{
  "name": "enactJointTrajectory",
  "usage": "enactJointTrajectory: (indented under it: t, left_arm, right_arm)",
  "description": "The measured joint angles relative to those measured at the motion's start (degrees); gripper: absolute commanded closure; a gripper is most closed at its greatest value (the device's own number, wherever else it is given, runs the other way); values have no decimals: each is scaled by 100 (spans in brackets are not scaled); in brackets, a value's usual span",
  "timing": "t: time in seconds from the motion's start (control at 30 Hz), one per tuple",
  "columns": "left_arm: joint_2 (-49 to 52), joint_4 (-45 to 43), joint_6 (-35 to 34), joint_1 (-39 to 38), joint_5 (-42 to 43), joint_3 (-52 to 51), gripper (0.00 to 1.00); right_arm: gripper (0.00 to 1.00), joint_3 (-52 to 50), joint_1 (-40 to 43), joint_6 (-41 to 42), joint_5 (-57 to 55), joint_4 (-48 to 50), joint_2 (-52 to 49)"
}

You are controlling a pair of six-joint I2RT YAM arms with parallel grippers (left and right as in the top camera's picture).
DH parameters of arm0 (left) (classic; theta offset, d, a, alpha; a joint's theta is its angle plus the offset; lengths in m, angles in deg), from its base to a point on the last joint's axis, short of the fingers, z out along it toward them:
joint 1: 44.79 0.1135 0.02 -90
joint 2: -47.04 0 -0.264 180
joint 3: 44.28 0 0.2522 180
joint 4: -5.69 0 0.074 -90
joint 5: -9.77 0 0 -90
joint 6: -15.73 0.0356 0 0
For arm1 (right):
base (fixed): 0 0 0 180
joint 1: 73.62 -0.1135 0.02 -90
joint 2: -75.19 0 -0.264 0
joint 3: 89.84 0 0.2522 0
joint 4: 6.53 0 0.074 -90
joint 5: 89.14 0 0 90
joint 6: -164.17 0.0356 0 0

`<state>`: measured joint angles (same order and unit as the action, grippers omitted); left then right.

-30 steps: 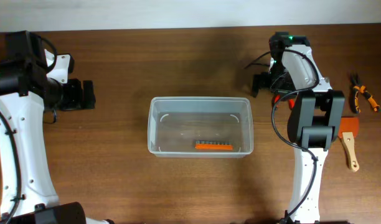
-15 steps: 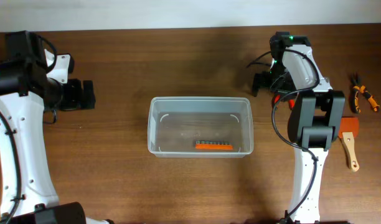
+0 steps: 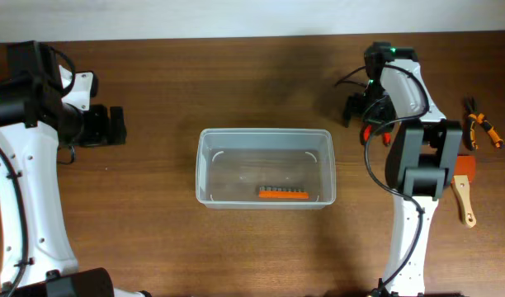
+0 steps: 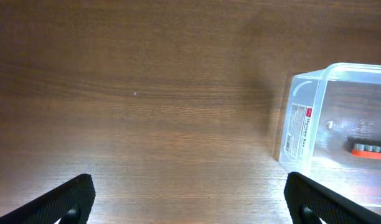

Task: Pack container
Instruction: 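Lower the right gripper and grasp the red-handled pliers at the joint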

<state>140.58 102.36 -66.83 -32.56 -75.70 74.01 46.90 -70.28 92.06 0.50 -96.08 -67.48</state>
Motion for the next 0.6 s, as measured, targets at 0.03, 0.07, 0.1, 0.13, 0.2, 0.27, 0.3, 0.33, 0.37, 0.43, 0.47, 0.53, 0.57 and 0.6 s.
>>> enactJointTrajectory:
  t: [0.03, 0.07, 0.1, 0.13, 0.2, 0.27, 0.3, 0.33, 0.37, 0.43, 0.47, 0.53, 0.57, 0.6]
  left_arm:
    - [2, 0, 0, 0, 0, 0, 1]
    - [2, 0, 0, 0, -2, 0, 1]
    - [2, 0, 0, 0, 0, 0, 1]
    - [0, 2, 0, 0, 0, 0, 1]
    - [0, 0, 0, 0, 0, 0, 1]
    - [0, 0, 0, 0, 0, 0, 1]
    - [2, 0, 0, 0, 0, 0, 1]
    - [0, 0, 0, 0, 0, 0, 1]
    - [2, 2, 0, 0, -2, 0, 1]
    - [0, 0, 0, 0, 0, 0, 1]
    - [0, 0, 0, 0, -2, 0, 1]
    - [0, 0, 0, 0, 0, 0, 1]
    - [2, 0, 0, 0, 0, 0, 1]
    - [2, 0, 0, 0, 0, 0, 1]
  right_arm:
    - [24, 0, 7, 9, -2, 0, 0]
    - [25, 0, 20, 0, -2, 0, 0]
    - [25, 0, 28, 7, 0, 0, 0]
    - [25, 0, 28, 4, 4, 2, -2]
    - [25, 0, 33, -48, 46, 4, -2]
    - [28, 0, 33, -109, 94, 4, -2]
    - [32, 0, 33, -146, 116, 4, -2]
    - [36, 0, 33, -181, 133, 4, -2]
    - [39, 0, 33, -157, 157, 4, -2]
    - [47, 0, 33, -175, 175, 4, -2]
    - [50, 0, 33, -186, 186, 4, -2]
    - [54, 0, 33, -184, 197, 4, -2]
    - [56, 0, 33, -190, 195, 4, -2]
    - [58, 0, 33, -190, 195, 4, -2]
